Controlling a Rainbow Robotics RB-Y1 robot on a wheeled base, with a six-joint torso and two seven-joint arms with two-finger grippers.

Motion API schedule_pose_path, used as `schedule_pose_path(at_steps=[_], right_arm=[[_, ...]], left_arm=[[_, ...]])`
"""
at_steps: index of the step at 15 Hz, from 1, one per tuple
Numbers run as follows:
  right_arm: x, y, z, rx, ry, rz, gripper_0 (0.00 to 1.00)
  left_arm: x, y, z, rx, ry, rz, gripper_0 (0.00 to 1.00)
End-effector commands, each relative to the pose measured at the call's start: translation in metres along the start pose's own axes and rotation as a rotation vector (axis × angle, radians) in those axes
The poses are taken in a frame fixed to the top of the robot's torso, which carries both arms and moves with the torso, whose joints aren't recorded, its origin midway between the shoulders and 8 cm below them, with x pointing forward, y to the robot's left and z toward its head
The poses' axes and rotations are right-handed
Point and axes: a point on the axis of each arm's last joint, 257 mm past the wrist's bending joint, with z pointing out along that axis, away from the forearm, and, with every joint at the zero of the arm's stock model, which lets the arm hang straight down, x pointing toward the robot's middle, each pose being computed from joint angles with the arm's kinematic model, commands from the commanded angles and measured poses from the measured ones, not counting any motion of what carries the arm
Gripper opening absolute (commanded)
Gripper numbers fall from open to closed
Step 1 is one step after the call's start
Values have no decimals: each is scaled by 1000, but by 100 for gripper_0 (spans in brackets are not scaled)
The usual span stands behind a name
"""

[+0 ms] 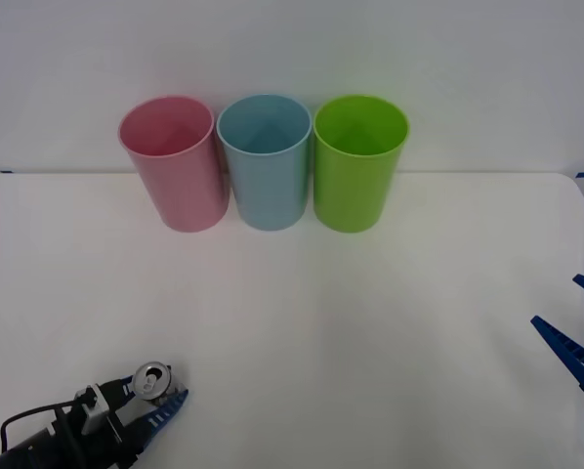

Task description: Grasp the object on the table and drop it into the matching bin: aluminum can to the light blue bin, PET bottle to the pink bin.

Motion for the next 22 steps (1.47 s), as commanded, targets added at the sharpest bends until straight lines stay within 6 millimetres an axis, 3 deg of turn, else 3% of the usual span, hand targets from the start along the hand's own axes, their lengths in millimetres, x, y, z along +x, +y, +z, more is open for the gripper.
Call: schedule_pose_path(at_steps=[1, 7, 17, 22], right_arm=[[0, 0, 0, 0, 0, 0, 100], [0, 0, 0, 0, 0, 0, 100], [0, 0, 0, 0, 0, 0, 100], [0, 0, 0, 0, 0, 0, 100]], left_arm=[[0, 2, -2, -6, 0, -2, 0], [0, 13, -14, -39, -2, -10, 0], [-21, 43, -68, -117, -60, -78, 0], [-56, 72, -93, -231, -207, -159, 0]])
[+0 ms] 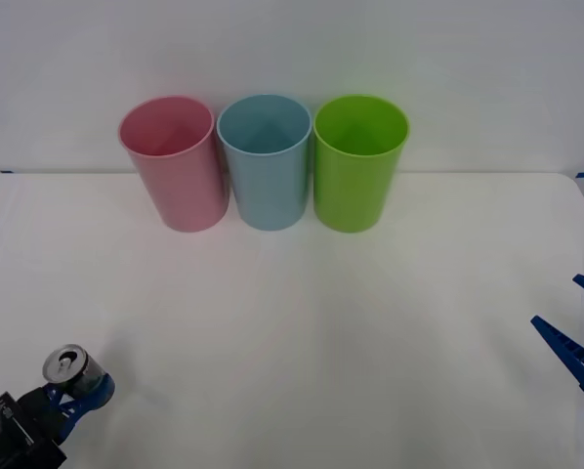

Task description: Grasp the object on the table and drop it into the matching bin: aluminum can to the light blue bin, PET bottle to the pink bin.

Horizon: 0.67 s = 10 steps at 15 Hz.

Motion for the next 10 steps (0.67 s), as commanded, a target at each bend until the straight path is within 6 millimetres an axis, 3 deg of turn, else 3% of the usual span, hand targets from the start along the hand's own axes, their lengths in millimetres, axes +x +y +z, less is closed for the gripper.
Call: schedule_pose_path(at_steps=[1, 3, 10], right_arm=[[0, 0, 0, 0, 0, 0, 100], [0, 0, 0, 0, 0, 0, 100], [0, 0, 0, 0, 0, 0, 100]], left_arm=[[-27, 14, -3, -43, -81, -20, 0], [-44, 16, 8, -46, -109, -9, 0], [-119, 11, 76, -36, -214, -39, 0]])
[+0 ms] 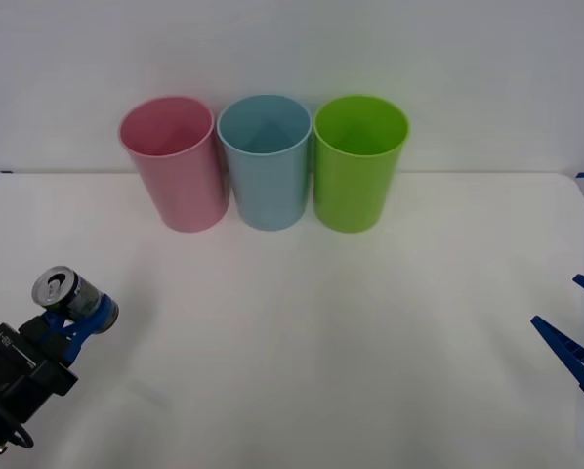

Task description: Grasp the object on the table and drop it into the matching bin: aluminum can to the light blue bin, PET bottle to the pink bin.

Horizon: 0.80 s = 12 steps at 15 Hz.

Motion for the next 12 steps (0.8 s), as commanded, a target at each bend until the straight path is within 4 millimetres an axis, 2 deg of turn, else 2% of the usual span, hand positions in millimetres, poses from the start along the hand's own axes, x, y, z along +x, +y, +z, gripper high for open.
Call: schedule_pose_path(at_steps=[1, 7, 12], right_arm=[[0, 0, 0, 0, 0, 0, 100], [0, 0, 0, 0, 0, 0, 100], [0, 0, 0, 0, 0, 0, 100]], left_arm=[[-23, -7, 23, 15, -33, -32, 0], [-61, -12, 69, 48, -66, -81, 0], [-90, -1, 111, 44, -103, -114, 0]])
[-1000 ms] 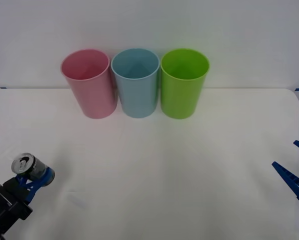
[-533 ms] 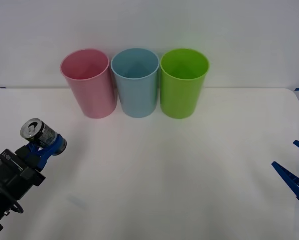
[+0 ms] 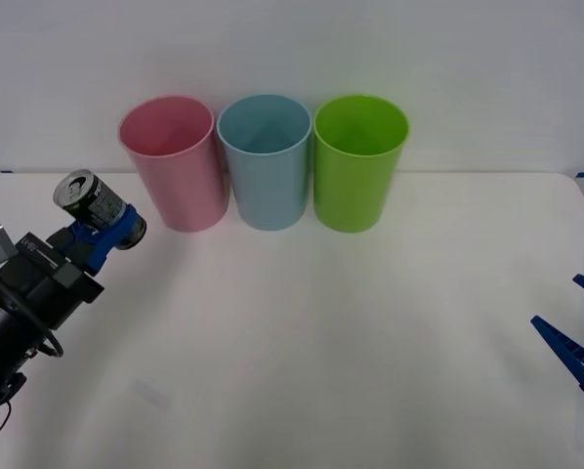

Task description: Grasp the object on the table and drop it into the matching bin: aluminum can to the light blue bin, PET bottle to the pink bin.

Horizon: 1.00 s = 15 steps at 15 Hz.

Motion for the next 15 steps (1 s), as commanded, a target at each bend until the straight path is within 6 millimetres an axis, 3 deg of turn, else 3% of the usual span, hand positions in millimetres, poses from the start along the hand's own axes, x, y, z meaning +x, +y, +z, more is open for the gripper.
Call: schedule_pose_path(at_steps=[1, 10, 15], right_arm=[[0, 0, 0, 0, 0, 0, 100], [0, 0, 0, 0, 0, 0, 100], [0, 0, 0, 0, 0, 0, 100]], left_arm=[[-15, 8, 28, -22, -26, 2, 0], [-44, 10, 117, -110, -88, 57, 0], [-42, 9, 175, -97, -81, 72, 0]])
